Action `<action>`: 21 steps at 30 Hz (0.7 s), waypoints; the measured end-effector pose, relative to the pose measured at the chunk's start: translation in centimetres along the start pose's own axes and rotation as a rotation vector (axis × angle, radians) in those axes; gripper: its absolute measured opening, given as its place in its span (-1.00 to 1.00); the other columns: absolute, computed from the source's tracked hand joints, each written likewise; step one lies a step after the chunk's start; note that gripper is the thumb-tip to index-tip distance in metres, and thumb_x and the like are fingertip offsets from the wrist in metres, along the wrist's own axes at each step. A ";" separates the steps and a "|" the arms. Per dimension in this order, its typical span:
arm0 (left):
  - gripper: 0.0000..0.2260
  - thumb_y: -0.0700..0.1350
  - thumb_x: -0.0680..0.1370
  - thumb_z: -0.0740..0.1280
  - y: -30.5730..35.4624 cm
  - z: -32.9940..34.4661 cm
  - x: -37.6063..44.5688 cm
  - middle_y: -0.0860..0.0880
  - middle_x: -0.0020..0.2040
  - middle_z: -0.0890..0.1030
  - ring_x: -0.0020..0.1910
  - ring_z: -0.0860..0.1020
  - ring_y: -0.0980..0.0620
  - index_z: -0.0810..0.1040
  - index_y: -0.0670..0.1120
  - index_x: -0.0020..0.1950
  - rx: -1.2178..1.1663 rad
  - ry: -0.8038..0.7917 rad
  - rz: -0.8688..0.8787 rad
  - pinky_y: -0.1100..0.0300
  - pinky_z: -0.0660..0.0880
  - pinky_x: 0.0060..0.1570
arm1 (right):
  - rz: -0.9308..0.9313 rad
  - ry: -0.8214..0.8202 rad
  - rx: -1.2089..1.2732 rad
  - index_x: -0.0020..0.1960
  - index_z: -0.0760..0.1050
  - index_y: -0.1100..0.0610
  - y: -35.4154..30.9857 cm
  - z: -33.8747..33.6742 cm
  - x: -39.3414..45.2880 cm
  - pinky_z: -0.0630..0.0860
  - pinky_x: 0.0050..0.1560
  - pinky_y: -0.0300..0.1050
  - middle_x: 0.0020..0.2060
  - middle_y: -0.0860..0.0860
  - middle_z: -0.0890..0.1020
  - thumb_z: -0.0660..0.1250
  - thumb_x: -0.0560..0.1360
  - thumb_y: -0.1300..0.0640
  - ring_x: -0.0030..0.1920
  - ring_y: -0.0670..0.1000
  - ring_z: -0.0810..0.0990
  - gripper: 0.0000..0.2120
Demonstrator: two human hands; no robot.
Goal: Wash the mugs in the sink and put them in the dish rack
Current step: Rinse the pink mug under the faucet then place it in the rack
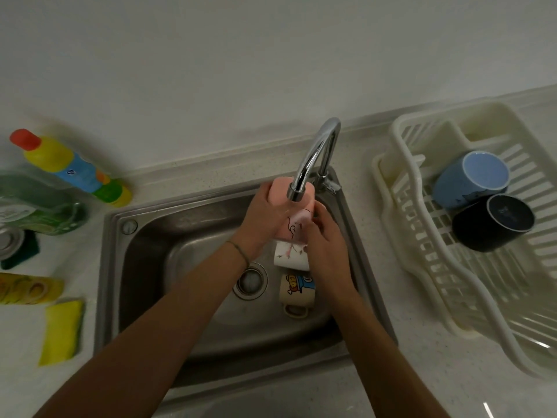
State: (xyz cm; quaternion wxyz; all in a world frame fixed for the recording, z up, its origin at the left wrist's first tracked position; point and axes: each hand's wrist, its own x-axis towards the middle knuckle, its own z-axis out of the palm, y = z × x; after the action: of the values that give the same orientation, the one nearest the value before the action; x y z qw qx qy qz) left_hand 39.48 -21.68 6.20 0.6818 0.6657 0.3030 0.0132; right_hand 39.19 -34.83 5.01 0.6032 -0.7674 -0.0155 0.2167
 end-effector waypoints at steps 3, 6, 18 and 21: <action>-0.56 0.03 0.56 0.46 0.2 1.0 -0.5 -0.01 0.24 0.58 0.17 0.58 0.05 0.47 -0.06 0.39 0.004 0.024 0.015 0.17 0.59 0.07 | 0.108 -0.054 0.208 0.51 0.21 -0.23 -1.1 0.4 0.3 0.67 -0.04 -0.10 0.08 -0.25 0.50 0.19 0.66 -0.08 0.08 -0.13 0.58 -0.57; -0.75 0.06 0.67 0.28 0.3 1.8 -0.9 0.00 0.13 0.57 0.08 0.57 0.05 0.48 -0.02 0.29 0.061 0.068 0.024 0.16 0.54 0.01 | 0.259 -0.018 0.364 0.50 0.28 -0.18 -1.5 0.5 1.1 0.67 -0.21 -0.10 0.14 -0.08 0.56 0.26 0.63 -0.14 0.07 -0.02 0.63 -0.53; -0.73 -0.07 0.61 0.42 0.1 2.2 -1.4 -0.02 0.11 0.54 -0.01 0.61 0.03 0.41 -0.04 0.23 0.031 -0.048 0.084 0.18 0.60 -0.14 | 0.637 -0.123 0.761 0.26 0.56 0.05 -0.7 -0.8 2.7 0.62 0.09 0.27 0.15 0.19 0.67 0.40 0.45 -0.30 0.12 0.25 0.67 -0.46; -0.87 -0.01 0.67 0.30 0.7 1.4 -0.7 -0.06 -0.03 0.56 -0.10 0.58 -0.02 0.51 -0.03 -0.03 0.000 0.040 0.060 0.00 0.61 -0.11 | 0.632 -0.152 0.742 0.22 0.55 0.05 -0.8 -0.8 2.7 0.63 0.07 0.26 0.08 0.19 0.70 0.36 0.49 -0.27 0.08 0.24 0.68 -0.52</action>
State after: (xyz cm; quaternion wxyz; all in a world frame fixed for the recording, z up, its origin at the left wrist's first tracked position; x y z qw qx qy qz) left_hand 39.77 -23.19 7.03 0.6750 0.6741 0.2963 0.0470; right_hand 42.10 -34.59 5.10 0.7378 -0.4499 0.2523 0.4354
